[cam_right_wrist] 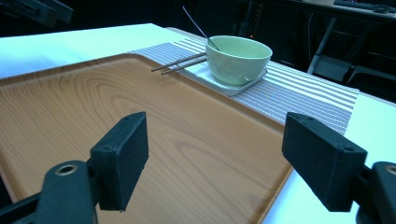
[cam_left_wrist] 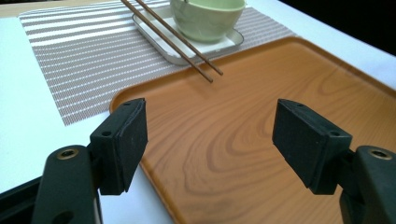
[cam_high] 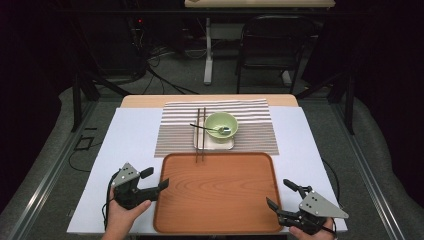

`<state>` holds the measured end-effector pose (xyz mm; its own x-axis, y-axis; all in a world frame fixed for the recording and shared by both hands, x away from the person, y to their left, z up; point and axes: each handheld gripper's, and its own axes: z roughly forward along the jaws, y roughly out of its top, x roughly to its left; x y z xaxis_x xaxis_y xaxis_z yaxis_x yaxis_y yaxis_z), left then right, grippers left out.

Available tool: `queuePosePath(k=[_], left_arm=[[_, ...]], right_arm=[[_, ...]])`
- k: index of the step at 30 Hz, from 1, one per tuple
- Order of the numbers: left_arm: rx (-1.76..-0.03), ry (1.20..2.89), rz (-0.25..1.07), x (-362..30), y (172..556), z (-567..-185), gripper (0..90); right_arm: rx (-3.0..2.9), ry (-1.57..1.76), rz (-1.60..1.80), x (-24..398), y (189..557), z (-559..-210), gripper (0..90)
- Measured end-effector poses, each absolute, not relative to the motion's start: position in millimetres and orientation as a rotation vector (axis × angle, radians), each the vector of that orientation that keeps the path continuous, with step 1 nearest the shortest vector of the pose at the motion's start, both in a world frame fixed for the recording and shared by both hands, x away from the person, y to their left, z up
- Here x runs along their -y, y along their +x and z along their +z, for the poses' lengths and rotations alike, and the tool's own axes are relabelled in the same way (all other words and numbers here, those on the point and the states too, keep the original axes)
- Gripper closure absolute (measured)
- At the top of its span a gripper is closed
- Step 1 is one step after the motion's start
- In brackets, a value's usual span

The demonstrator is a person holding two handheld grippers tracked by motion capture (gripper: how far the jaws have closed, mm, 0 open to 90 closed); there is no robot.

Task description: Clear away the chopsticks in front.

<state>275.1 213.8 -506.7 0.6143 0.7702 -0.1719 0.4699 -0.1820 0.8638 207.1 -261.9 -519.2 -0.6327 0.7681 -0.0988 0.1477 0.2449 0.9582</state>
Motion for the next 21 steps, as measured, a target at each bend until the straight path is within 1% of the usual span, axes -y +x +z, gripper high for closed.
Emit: queuePosePath(k=[3,6,11,14,18,19,21], left_arm=[[-1.013,1.835,0.369,-211.2,279.4,-504.1,28.9],[-1.026,1.849,0.368,-206.9,285.5,-500.5,29.4],[-1.018,1.875,0.369,-199.8,292.5,-494.6,29.5],[-1.012,1.891,0.368,-195.3,295.3,-491.7,29.4],[-1.001,1.911,0.368,-189.1,298.9,-488.5,29.5],[-1.001,1.917,0.367,-186.4,300.8,-487.1,29.5],[-1.0,1.918,0.364,-185.3,302.0,-486.7,29.4]], right_arm=[[-1.95,0.829,1.423,263.5,207.4,-519.5,24.5],[-1.879,0.814,1.388,262.5,207.8,-523.0,20.2],[-1.881,0.826,1.4,264.5,208.8,-522.2,20.0],[-1.888,0.846,1.428,265.9,209.8,-522.0,14.6],[-1.898,0.858,1.427,265.9,210.6,-522.0,11.9],[-1.902,0.87,1.414,264.5,211.0,-522.1,8.5],[-1.907,0.87,1.416,264.3,211.1,-522.2,8.5]])
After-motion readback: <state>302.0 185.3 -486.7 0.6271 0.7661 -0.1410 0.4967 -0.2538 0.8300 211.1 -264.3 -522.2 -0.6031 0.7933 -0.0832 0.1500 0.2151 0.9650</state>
